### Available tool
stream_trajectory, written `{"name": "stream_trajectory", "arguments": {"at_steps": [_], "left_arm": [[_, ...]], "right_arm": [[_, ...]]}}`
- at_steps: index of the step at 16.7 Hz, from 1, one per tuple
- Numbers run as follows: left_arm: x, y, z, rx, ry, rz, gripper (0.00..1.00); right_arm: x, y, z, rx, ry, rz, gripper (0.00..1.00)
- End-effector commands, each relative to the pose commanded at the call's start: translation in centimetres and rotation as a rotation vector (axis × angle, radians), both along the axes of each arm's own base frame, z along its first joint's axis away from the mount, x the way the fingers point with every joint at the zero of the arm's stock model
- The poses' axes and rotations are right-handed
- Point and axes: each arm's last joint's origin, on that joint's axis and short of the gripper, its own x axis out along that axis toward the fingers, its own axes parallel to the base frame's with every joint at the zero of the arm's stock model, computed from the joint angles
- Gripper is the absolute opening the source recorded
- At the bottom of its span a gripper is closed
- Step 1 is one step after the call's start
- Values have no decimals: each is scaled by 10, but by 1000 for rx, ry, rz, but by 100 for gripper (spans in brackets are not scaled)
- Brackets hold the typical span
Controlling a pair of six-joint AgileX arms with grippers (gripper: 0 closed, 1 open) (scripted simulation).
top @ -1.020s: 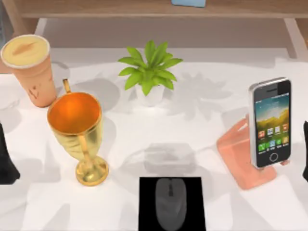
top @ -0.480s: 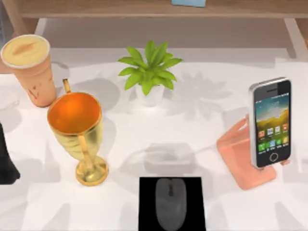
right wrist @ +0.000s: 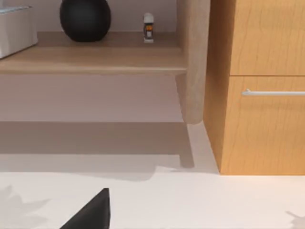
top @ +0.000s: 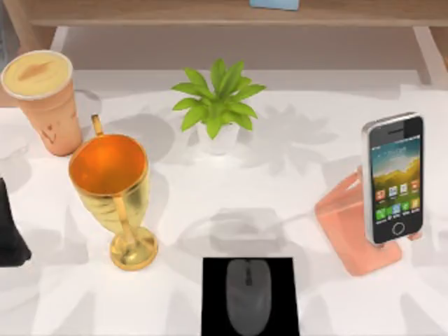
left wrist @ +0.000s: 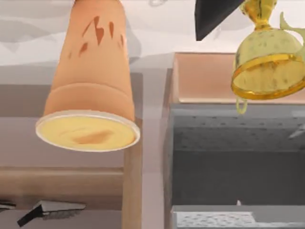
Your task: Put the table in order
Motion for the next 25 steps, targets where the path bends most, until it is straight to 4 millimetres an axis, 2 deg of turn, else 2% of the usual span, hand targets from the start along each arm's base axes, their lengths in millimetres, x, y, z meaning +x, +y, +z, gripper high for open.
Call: {"name": "stream_trajectory", "arguments": {"at_steps": [4,9,14,19,23,25], "left_arm": [[12,-1,-14,3,125,16,100],[32,-3,-43,-4,397,19,100],[61,-7,-68,-26,582,16,100],[117,-10,-79,-40,514,2,100],[168,-16,-71,-28,312,-25,100],[187,-18,-65,-19,220,-34,100]], "right_arm": [[0,0,0,0,0,0,100],[0,0,0,0,0,0,100],[0,0,0,0,0,0,100],[0,0,0,0,0,0,100],[0,0,0,0,0,0,100],[0,0,0,0,0,0,100]]}}
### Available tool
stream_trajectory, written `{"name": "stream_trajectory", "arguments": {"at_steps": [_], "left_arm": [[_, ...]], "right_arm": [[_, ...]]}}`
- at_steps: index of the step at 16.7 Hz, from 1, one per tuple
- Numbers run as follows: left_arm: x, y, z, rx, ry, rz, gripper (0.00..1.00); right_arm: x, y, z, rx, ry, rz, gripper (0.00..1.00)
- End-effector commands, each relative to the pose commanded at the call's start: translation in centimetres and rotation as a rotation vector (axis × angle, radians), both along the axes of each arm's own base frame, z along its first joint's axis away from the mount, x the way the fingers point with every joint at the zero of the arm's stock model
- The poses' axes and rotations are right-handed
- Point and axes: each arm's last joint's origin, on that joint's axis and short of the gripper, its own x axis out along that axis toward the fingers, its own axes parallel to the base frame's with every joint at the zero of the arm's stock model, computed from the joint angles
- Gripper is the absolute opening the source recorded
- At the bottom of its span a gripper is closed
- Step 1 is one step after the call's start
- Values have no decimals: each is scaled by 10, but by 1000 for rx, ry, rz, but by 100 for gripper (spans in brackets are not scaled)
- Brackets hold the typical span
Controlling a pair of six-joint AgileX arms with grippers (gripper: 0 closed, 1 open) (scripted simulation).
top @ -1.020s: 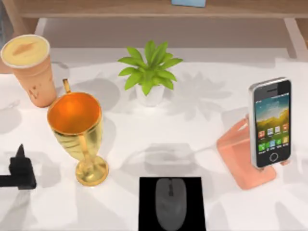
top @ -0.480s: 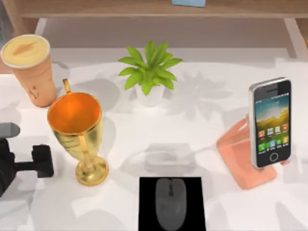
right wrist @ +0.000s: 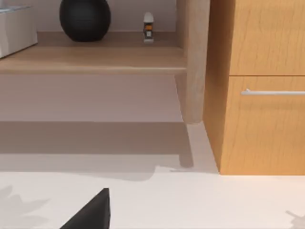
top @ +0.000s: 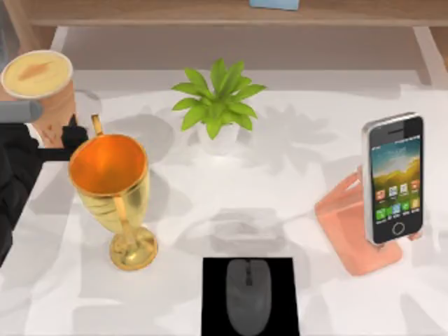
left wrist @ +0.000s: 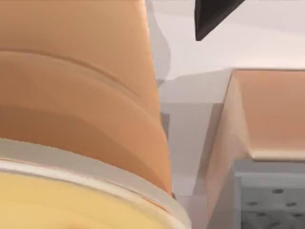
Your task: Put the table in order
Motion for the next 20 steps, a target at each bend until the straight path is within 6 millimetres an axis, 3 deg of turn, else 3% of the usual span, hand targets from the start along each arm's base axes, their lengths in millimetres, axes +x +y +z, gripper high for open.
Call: {"name": "stream_trajectory", "arguments": {"at_steps": [2,8,14,18,20], "left_arm": [[10,0,3,5,-48,-2,100],[12,0,4,5,-53,0,100],[40,-1,-2,6,-54,-2,100],[41,-1,-3,6,-54,-2,100],[41,-1,-3,6,-54,-2,85]], "right_arm": [[0,0,0,0,0,0,100],[0,0,0,0,0,0,100],[0,0,0,0,0,0,100],[0,0,0,0,0,0,100],[0,0,0,0,0,0,100]]}}
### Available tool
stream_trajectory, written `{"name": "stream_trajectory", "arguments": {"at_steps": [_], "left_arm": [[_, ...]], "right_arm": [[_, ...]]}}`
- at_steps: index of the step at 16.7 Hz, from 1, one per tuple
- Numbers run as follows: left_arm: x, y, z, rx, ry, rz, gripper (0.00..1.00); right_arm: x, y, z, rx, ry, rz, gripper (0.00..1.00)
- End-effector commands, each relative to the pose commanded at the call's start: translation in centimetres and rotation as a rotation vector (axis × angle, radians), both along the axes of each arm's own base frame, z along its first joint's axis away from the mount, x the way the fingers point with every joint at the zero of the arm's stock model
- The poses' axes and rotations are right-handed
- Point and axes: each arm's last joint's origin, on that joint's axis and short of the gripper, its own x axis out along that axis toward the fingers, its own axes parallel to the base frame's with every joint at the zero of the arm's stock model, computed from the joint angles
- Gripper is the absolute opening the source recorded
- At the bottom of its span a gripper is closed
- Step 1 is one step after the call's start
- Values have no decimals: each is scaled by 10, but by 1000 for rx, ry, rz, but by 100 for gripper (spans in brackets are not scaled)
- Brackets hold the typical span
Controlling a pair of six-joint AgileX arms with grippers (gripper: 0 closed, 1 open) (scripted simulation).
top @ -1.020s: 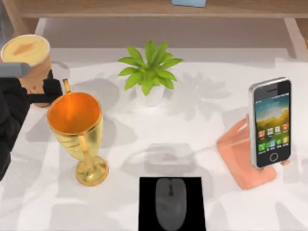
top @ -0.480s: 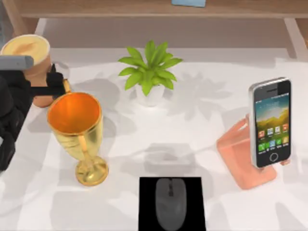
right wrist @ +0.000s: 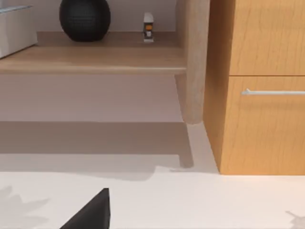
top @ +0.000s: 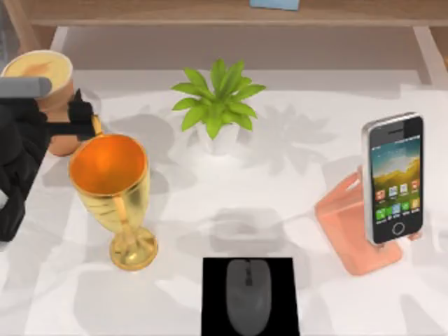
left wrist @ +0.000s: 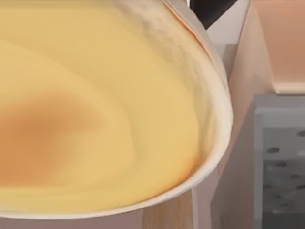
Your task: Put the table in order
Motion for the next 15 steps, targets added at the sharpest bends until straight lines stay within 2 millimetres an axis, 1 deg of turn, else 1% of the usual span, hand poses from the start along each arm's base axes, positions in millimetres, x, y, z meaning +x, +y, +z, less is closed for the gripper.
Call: {"name": "stream_trajectory", "arguments": {"at_steps": [11,12,15], "left_arm": [[0,0,0,0,0,0,2],[0,0,0,0,0,0,0],[0,0,0,0,0,0,0]], "right_arm": [[0,0,0,0,0,0,100],[0,0,0,0,0,0,100],[0,0,0,0,0,0,100]]}}
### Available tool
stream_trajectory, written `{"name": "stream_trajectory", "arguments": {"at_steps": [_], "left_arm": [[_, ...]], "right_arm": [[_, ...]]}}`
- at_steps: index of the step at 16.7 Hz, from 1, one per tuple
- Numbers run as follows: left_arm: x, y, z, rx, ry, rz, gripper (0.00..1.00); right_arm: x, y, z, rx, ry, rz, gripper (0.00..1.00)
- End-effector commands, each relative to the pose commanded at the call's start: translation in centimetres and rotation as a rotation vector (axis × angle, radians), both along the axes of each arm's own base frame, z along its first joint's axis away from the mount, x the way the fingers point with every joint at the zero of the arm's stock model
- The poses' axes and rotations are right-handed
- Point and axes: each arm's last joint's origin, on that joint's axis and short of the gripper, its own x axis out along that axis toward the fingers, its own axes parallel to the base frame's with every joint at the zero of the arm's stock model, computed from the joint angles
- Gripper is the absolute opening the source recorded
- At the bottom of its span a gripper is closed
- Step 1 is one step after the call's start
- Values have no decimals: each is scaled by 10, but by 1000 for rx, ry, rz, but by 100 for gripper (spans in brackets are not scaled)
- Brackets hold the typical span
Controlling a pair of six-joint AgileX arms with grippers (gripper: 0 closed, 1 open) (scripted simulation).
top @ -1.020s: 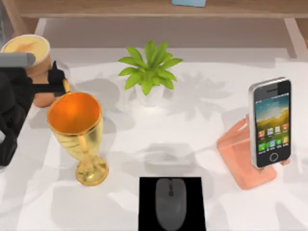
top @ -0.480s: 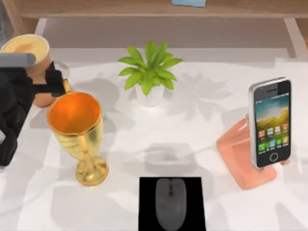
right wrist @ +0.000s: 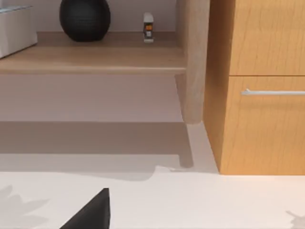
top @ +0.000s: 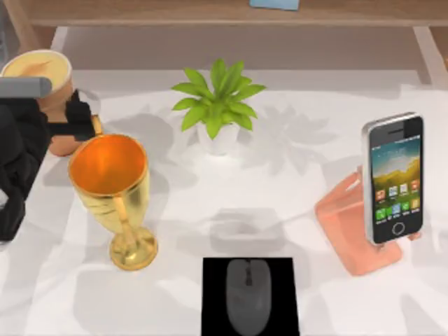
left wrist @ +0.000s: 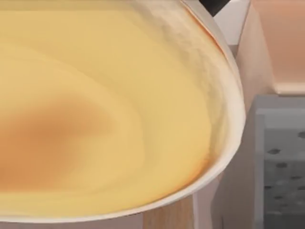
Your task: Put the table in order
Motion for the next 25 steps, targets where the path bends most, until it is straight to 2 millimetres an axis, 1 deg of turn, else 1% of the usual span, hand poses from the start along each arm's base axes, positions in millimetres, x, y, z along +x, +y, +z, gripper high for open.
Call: {"name": "stream_trajectory", "arguments": {"at_steps": [6,10,14,16,18,22,25], "left_arm": [[0,0,1,1,0,0,0],[0,0,10,1,0,0,0],[-1,0,9,3,3,0,0],[4,-5,22,-3,-46,-14,0],[8,-15,42,-14,-101,-44,0],[14,-45,88,-44,-178,-120,0],[20,-65,121,-61,-201,-152,0]], "right_arm": [[0,0,0,0,0,0,100],[0,0,0,0,0,0,100],[0,0,0,0,0,0,100],[0,0,0,0,0,0,100],[0,0,0,0,0,0,100],[0,0,0,0,0,0,100],[0,0,0,0,0,0,100]]}}
